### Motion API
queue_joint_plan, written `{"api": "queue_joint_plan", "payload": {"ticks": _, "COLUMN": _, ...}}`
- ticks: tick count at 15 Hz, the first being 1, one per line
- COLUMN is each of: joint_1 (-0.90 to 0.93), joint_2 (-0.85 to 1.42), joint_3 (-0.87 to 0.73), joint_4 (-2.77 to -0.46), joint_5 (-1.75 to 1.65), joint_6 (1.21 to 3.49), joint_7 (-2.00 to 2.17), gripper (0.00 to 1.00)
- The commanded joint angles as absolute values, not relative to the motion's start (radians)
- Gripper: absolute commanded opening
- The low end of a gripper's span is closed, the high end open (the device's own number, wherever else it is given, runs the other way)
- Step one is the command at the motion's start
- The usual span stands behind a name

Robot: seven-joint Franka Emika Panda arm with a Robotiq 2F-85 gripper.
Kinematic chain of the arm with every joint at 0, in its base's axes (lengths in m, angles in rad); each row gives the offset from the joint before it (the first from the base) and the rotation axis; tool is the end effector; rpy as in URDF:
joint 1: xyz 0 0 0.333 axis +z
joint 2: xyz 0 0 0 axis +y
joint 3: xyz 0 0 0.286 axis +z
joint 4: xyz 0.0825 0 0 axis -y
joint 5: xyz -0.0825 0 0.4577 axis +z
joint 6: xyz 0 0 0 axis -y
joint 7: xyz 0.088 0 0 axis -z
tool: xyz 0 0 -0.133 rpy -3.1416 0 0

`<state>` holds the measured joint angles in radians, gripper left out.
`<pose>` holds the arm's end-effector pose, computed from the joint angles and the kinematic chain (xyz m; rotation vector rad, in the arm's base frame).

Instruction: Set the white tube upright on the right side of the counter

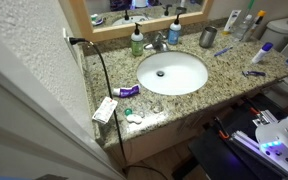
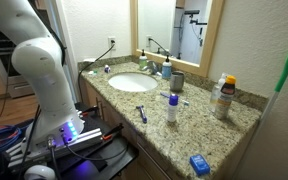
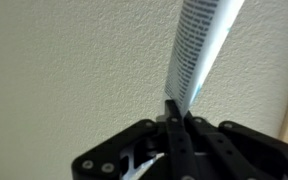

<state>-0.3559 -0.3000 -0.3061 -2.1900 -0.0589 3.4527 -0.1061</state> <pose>0.4597 -0.3745 0.6437 1.8788 -0.5368 1.7984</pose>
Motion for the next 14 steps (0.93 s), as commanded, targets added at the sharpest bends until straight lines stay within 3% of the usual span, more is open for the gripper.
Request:
{"api": "queue_joint_plan", "payload": {"ticks": 1, "joint_1": -0.352, "joint_2": -0.320, "joint_3": -0.319, "joint_4": -2.151, "joint_5": -0.066, "joint_6": 3.454, "joint_7": -0.123, "gripper": 0.01}}
{"api": "queue_joint_plan", "payload": {"ticks": 7, "joint_1": -0.266, "joint_2": -0.522, "joint_3": -0.405, "joint_4": -2.312, "joint_5": -0.132, "joint_6": 3.454, "joint_7": -0.133, "gripper": 0.01}}
{"api": "queue_joint_plan", "payload": {"ticks": 8, "joint_1": -0.297, "joint_2": -0.518, "joint_3": -0.398, "joint_4": -2.393, "joint_5": -0.134, "joint_6": 3.462, "joint_7": -0.141, "gripper": 0.01}}
{"api": "queue_joint_plan", "payload": {"ticks": 14, "joint_1": -0.342, "joint_2": -0.426, "joint_3": -0.377, "joint_4": -2.347, "joint_5": -0.079, "joint_6": 3.458, "joint_7": -0.110, "gripper": 0.01}}
